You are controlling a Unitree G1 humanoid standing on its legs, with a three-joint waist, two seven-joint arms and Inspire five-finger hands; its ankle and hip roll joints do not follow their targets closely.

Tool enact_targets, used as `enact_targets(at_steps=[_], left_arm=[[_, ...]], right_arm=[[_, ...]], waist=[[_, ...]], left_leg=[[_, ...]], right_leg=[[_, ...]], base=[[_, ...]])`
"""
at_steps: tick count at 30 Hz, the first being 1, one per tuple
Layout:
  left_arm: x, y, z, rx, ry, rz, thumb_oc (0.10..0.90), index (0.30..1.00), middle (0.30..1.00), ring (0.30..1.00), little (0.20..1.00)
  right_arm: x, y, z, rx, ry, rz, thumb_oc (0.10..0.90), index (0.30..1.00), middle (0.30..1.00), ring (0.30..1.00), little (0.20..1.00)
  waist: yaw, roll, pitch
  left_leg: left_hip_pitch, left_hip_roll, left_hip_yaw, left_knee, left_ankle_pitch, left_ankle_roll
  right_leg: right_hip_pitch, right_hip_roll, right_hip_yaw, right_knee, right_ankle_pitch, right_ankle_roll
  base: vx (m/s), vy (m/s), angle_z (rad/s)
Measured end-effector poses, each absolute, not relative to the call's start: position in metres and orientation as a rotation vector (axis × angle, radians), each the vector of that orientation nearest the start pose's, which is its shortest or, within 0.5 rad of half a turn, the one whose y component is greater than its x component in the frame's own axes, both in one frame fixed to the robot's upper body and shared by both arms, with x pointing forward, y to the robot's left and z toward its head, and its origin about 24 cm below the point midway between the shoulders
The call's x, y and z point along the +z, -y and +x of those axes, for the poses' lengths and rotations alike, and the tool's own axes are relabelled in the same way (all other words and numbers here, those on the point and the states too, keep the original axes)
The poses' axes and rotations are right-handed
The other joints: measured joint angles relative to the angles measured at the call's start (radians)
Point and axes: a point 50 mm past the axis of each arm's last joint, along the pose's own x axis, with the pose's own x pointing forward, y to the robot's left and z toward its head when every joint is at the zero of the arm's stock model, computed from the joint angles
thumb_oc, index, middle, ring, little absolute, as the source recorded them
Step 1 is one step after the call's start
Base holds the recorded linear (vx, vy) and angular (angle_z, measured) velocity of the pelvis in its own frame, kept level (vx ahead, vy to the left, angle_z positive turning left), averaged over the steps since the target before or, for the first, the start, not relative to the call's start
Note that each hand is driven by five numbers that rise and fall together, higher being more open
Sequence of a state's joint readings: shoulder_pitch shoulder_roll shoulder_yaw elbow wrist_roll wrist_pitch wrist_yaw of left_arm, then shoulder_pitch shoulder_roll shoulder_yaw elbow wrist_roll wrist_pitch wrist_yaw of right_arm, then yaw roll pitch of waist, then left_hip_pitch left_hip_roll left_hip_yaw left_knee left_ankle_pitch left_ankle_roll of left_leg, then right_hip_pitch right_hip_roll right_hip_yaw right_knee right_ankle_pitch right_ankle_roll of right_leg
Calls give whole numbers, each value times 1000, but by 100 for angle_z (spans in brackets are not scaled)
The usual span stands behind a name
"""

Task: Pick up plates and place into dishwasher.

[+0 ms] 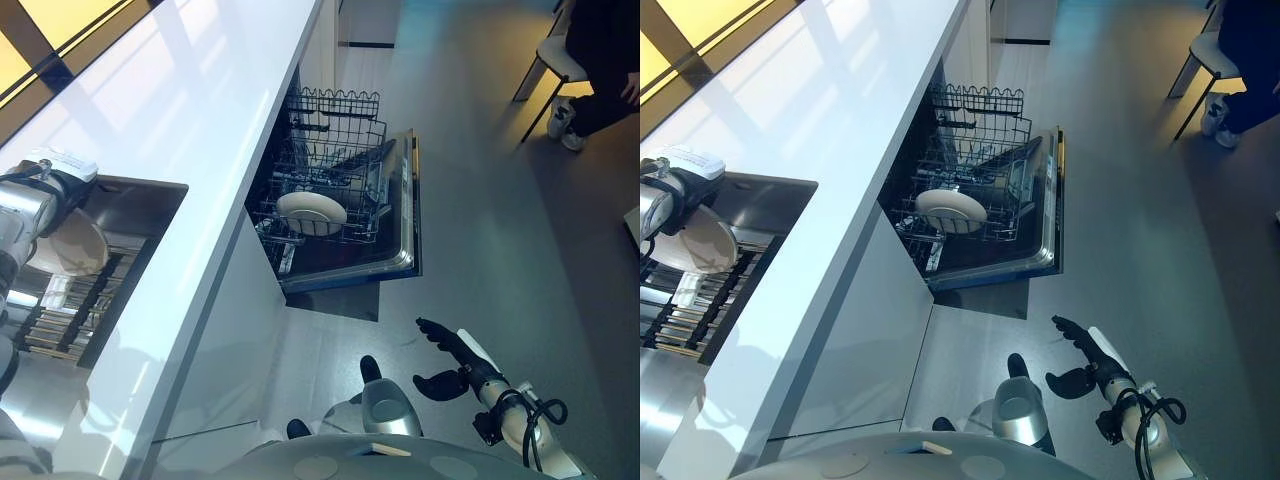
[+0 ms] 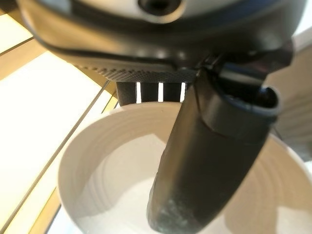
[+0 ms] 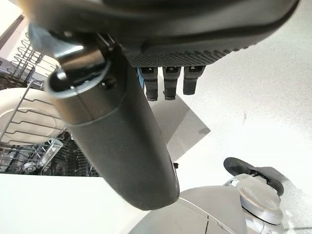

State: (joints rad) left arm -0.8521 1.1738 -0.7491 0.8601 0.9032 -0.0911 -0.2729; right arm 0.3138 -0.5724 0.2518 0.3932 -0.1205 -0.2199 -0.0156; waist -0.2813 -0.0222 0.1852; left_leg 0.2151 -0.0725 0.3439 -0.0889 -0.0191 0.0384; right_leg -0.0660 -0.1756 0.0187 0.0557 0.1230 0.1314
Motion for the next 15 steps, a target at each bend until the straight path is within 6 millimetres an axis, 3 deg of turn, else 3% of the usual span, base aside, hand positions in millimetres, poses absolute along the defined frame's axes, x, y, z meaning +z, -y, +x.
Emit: enact_targets(at_steps=[11,15], left_arm=[[175,-383,325,-149,-656,2225,100,300,300,300,200],[182,-378,328,-29,-500,2090,100,300,300,300,200]], right_arm=[[-66,254,138,244,-535,-661,800,900,900,900,900],[-66,254,137,233,-531,-663,800,900,900,900,900]], waist=[[8,4,2],[30,4,2]], left_leg=[[0,3,-4,0,1,0],[-3,8,-13,0,6,-2]], right_leg=[[2,-2,-5,-1,0,0],[5,-3,-12,-2,0,0]], base=[[-29,-44,1],[-69,-107,8]])
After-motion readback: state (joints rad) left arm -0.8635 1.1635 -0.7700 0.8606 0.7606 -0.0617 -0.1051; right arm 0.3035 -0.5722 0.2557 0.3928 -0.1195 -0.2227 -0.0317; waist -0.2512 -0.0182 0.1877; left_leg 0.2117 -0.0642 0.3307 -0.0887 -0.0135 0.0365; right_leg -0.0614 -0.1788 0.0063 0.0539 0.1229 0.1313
